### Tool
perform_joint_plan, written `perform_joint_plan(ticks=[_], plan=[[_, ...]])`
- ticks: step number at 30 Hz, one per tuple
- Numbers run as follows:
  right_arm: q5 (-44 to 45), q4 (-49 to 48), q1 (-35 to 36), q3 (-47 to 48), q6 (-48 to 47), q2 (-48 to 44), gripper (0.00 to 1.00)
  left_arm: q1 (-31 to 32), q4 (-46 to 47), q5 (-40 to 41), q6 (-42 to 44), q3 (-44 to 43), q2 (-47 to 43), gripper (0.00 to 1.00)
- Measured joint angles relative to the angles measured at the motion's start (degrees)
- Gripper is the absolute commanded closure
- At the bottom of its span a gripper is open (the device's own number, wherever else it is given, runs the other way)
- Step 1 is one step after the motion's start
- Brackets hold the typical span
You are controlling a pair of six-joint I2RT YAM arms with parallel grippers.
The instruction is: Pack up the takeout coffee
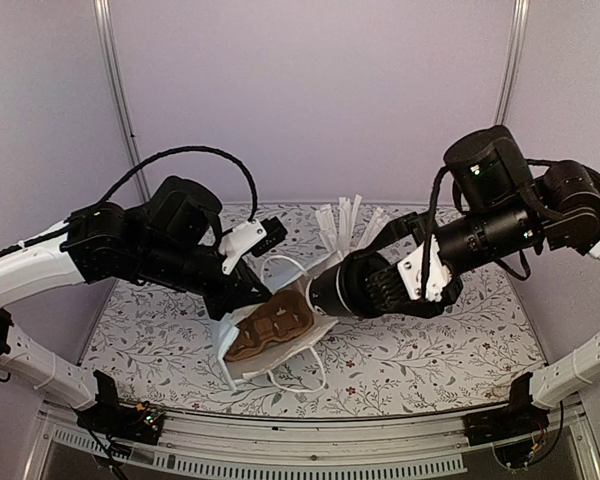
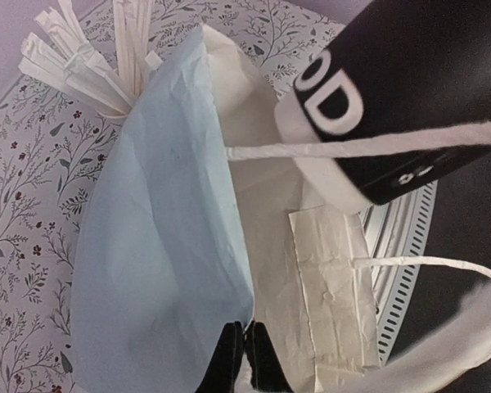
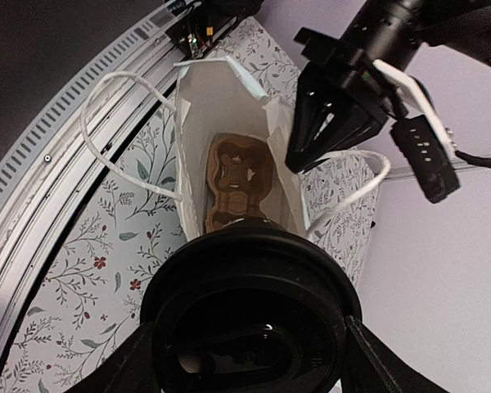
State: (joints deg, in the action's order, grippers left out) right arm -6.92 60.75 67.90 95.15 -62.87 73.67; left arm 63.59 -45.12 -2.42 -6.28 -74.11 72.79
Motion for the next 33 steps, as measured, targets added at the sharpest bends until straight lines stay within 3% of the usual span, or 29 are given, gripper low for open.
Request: perform_joint_plan(ticks=[5, 11, 20, 26, 30, 33], plan=[[8.63, -5.38, 5.05, -11.28, -4.70, 0.04, 0.43, 2.05, 0.72, 0.81, -1.25, 0.00, 0.00, 1.00], [14.12, -7.26, 7.54, -14.97, -8.48, 0.35, 0.43, 3.56, 1.42, 0.48, -1.88, 0.00, 0.00, 0.96], [17.35, -11.82, 8.63, -14.84, -11.37, 3.17, 0.43, 3.69, 5.11, 0.37, 0.31, 0.61, -1.57, 0.49], [16.90, -11.89, 8.72, -12.09, -11.23, 8.04, 0.43, 3.19, 8.13, 0.35, 2.25, 2.73, -7.37, 0.26], [16.52, -11.23, 8.76, -8.26, -9.60, 11.74, 0.43, -0.61, 12.46, 0.44, 2.51, 7.10, -14.62, 0.20], [16.41, -10.75, 8.83, -6.19, -8.44, 14.08, 0.43, -9.57, 16.79, -0.04, 0.81, 10.54, -17.25, 0.20]])
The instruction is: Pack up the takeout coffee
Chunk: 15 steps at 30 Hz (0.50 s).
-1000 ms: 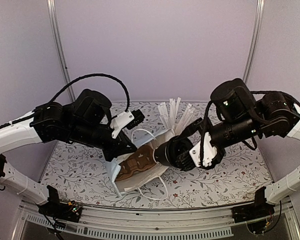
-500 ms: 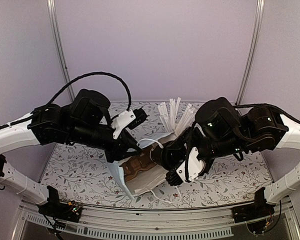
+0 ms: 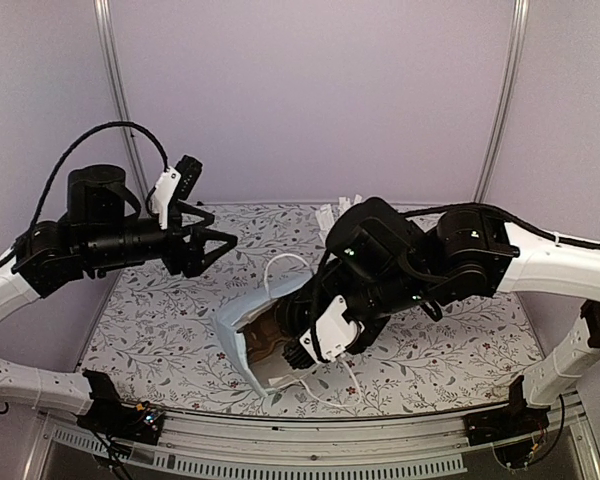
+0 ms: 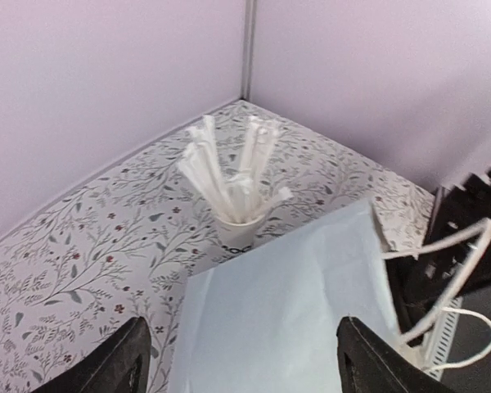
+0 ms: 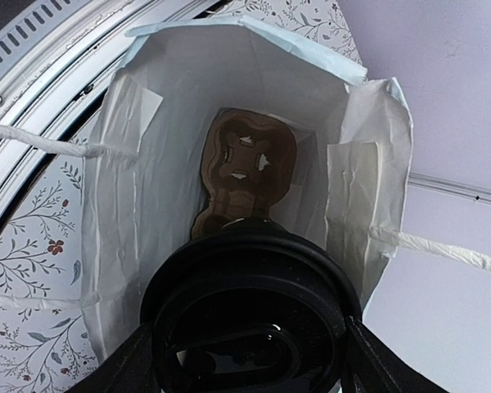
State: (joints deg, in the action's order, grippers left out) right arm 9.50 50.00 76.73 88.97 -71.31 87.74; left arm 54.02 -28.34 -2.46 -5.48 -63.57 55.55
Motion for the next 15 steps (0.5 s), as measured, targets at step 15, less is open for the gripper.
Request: perform_joint_plan(ticks=[15], plan=[[2.69, -0.48, 0.04, 0.52, 5.57, 8.02, 0.43, -21.18, 19.67, -3.87, -10.86, 16.20, 14.78, 0.25]])
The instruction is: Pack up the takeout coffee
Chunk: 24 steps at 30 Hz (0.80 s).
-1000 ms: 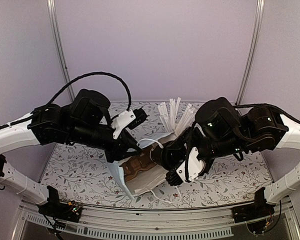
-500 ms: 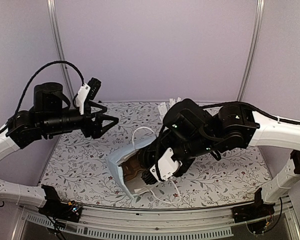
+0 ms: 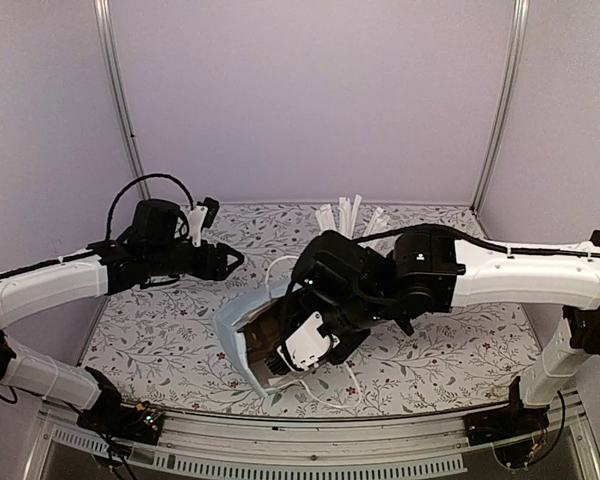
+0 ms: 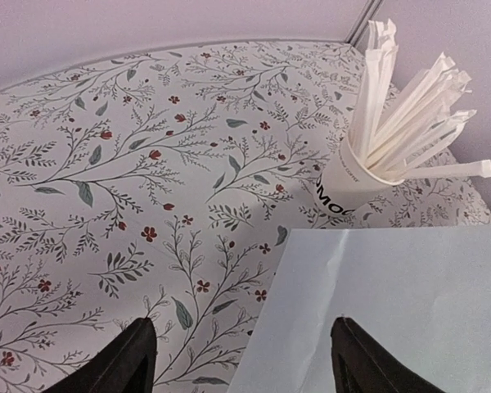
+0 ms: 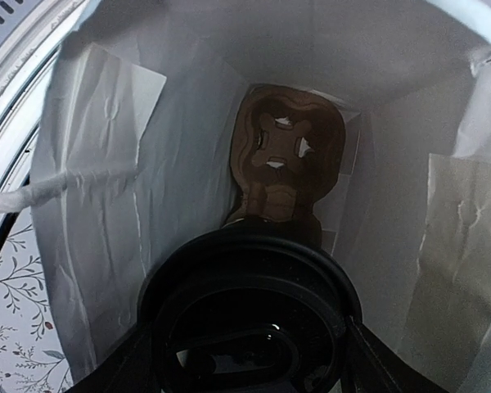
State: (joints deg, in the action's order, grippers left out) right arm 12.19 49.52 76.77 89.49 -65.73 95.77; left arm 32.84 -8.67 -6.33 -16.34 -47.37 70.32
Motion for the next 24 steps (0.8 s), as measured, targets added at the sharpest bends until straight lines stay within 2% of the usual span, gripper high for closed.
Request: perform_joint_plan(ticks=[12, 24], plan=[[4.35, -4.44, -0.72, -1.40, 0.85, 3.85, 0.43, -1.88, 11.45, -11.85, -0.61, 2.51, 10.62, 0.28], [5.92, -7.58, -3.74, -2.14, 1.68, 5.86, 0.43, -1.92, 15.47, -17.84, 0.28, 3.37, 17.59, 0.30]])
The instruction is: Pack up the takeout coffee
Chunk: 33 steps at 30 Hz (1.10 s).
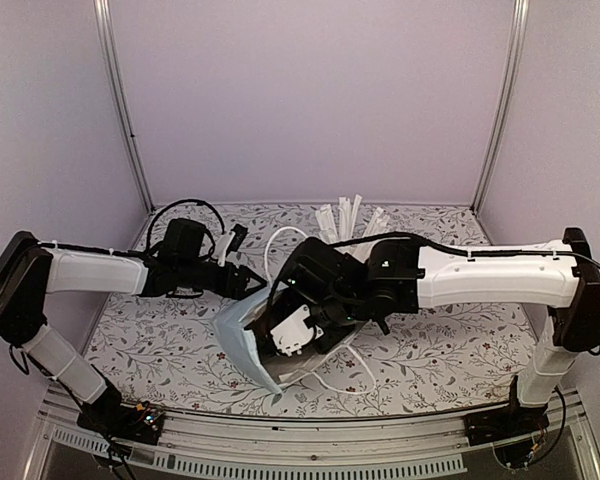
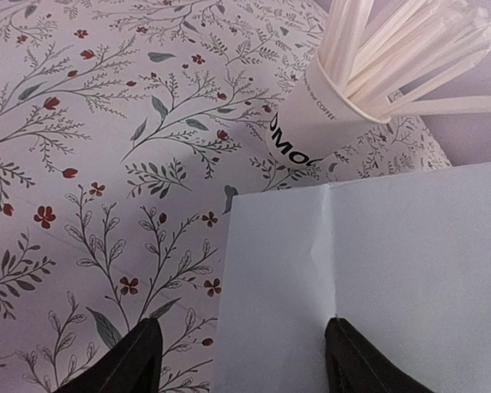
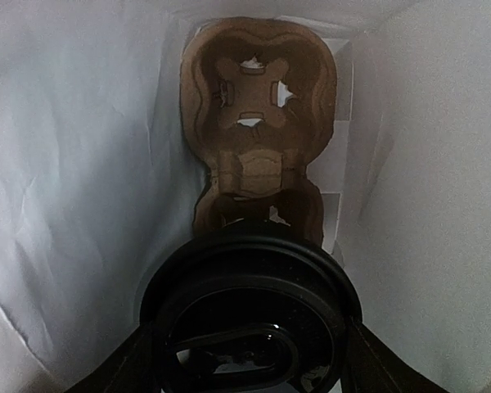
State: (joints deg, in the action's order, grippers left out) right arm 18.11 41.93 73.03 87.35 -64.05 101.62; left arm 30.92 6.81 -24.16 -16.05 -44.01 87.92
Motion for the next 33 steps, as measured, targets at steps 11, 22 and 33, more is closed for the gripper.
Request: perform_joint_plan(ticks=[11, 22, 33], plan=[[-0.04, -2.01, -0.76, 0.15, 0.00, 2.12, 0.43, -0.07, 1.07, -2.21, 0.09, 0.00, 0.39, 0.30], [-0.22, -4.87, -2.86, 1.70, 1.49, 5.53, 0.44, -0.09, 1.07, -2.51, 0.20, 0.00, 0.42, 0.31], [-4.74, 1.33, -3.43, 9.66, 4.61, 10.14, 0.43, -0.09, 0.24, -2.36, 0.20, 0.00, -1.88, 0.31]])
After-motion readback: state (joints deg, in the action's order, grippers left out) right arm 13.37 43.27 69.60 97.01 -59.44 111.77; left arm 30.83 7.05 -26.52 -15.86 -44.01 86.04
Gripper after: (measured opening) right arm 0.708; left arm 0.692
